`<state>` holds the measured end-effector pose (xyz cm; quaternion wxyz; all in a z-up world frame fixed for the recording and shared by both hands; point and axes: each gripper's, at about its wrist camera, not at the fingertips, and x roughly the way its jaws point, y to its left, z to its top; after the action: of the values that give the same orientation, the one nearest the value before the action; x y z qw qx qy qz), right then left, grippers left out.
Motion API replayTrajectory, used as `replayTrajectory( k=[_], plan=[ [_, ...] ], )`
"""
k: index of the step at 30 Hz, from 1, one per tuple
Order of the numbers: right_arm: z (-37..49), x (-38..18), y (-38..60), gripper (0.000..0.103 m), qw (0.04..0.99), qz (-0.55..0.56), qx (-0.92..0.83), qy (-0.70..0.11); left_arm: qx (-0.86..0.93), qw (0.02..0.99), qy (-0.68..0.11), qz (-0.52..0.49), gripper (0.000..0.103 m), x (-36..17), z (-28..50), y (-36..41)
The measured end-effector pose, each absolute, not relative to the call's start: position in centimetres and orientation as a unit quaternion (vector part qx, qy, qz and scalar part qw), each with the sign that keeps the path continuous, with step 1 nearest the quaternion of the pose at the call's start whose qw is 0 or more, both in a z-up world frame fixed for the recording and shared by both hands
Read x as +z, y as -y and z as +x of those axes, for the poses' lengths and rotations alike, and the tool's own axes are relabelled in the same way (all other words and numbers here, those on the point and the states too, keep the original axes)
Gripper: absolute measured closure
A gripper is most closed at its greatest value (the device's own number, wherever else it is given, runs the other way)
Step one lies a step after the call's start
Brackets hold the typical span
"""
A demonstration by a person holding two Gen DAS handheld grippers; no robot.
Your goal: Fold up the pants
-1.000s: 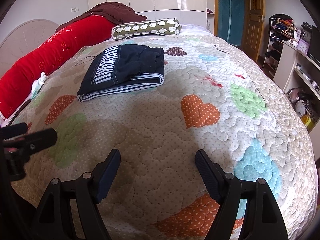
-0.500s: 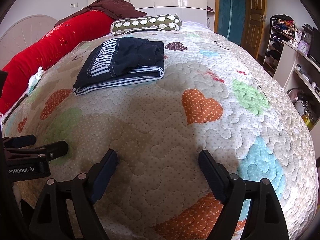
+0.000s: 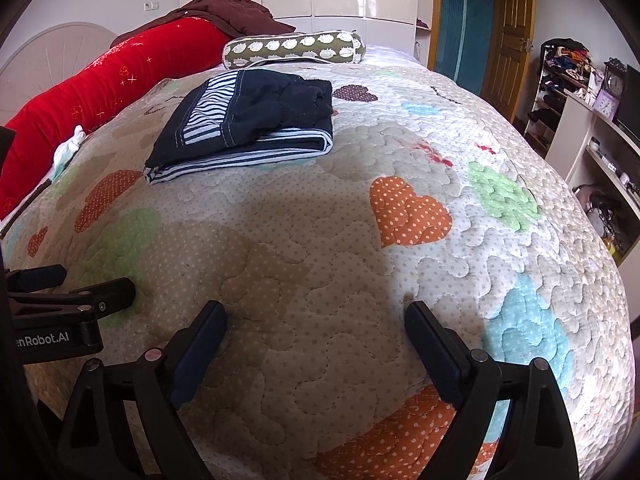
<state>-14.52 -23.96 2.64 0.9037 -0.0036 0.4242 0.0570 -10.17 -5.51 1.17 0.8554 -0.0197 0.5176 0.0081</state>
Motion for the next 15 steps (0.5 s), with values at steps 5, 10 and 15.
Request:
replayTrajectory(
  k=[5, 10, 15],
  plan=[
    [-14.59, 2.53, 23.66, 0.008, 0.905, -0.009, 0.053, -0.421, 0.008, 0.855, -0.517, -0.020, 0.000, 1.14, -10.23, 5.48],
    [-14.66, 2.52, 23.67, 0.008, 0.907, -0.011, 0.052, -0.418, 0.008, 0.855, -0.518, -0.020, 0.000, 1.14, -10.24, 5.48],
    [-14.58, 2.52, 23.72, 0.008, 0.907, -0.012, 0.051, -0.418, 0.008, 0.856, -0.517, -0.020, 0.000, 1.14, -10.26, 5.48]
  ],
)
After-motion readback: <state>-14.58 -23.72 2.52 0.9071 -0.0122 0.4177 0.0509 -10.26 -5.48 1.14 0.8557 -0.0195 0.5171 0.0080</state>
